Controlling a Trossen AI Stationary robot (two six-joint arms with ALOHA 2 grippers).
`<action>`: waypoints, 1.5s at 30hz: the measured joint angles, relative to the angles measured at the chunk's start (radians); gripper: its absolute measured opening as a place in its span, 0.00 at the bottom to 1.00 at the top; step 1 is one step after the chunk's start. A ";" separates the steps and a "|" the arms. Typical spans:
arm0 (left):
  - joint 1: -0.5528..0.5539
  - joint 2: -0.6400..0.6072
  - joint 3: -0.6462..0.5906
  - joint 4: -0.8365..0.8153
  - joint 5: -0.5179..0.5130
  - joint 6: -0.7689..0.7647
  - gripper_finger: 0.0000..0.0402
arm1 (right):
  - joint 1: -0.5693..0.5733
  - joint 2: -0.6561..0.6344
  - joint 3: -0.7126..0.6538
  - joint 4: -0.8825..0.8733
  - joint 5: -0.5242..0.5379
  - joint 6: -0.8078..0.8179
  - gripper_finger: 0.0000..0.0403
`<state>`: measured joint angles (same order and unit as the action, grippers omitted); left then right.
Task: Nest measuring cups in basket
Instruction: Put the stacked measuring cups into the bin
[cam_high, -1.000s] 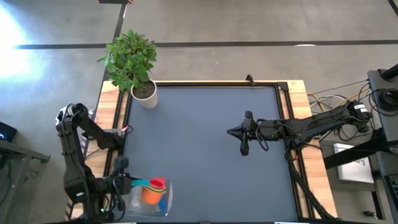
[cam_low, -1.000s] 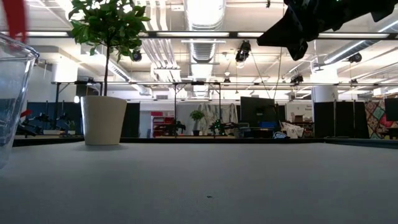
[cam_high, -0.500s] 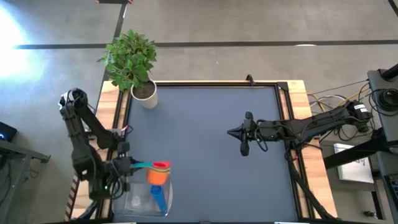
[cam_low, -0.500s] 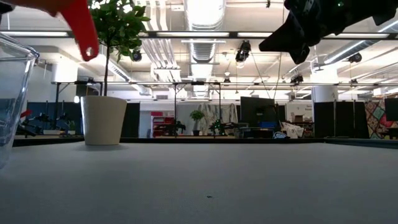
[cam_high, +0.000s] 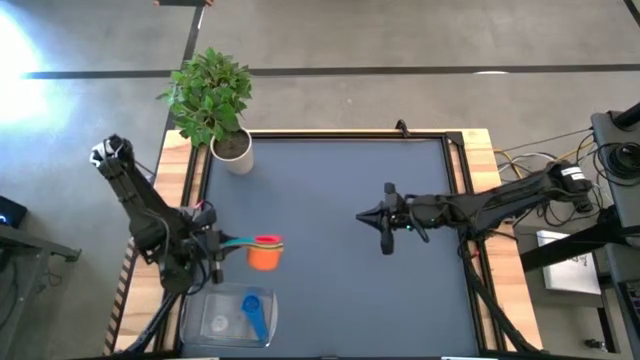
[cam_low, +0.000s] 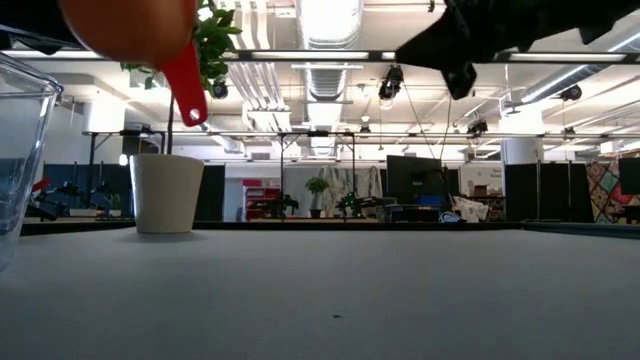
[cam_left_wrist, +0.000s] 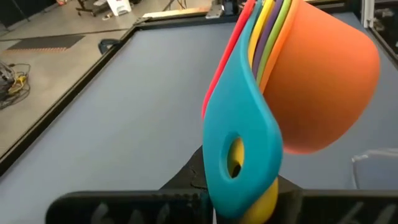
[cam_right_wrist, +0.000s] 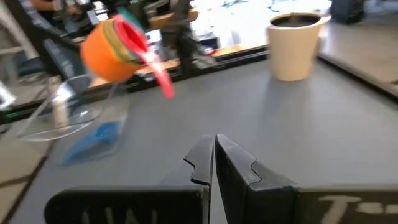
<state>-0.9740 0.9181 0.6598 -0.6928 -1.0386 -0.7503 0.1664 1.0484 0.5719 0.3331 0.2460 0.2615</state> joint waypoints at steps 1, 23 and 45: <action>0.012 -0.006 -0.009 0.025 0.000 0.026 0.01 | -0.005 0.024 0.015 0.008 -0.032 0.000 0.02; 0.208 0.186 -0.066 0.266 0.053 0.233 0.01 | -0.113 0.458 0.581 -0.277 -0.431 -0.245 0.45; 0.390 0.749 0.107 0.151 -0.098 0.323 0.01 | -0.115 0.538 0.609 -0.310 -0.403 -0.272 0.56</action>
<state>-0.5844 1.6673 0.7672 -0.5414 -1.1366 -0.4275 0.0518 1.5869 1.1810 0.0236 -0.1570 -0.0105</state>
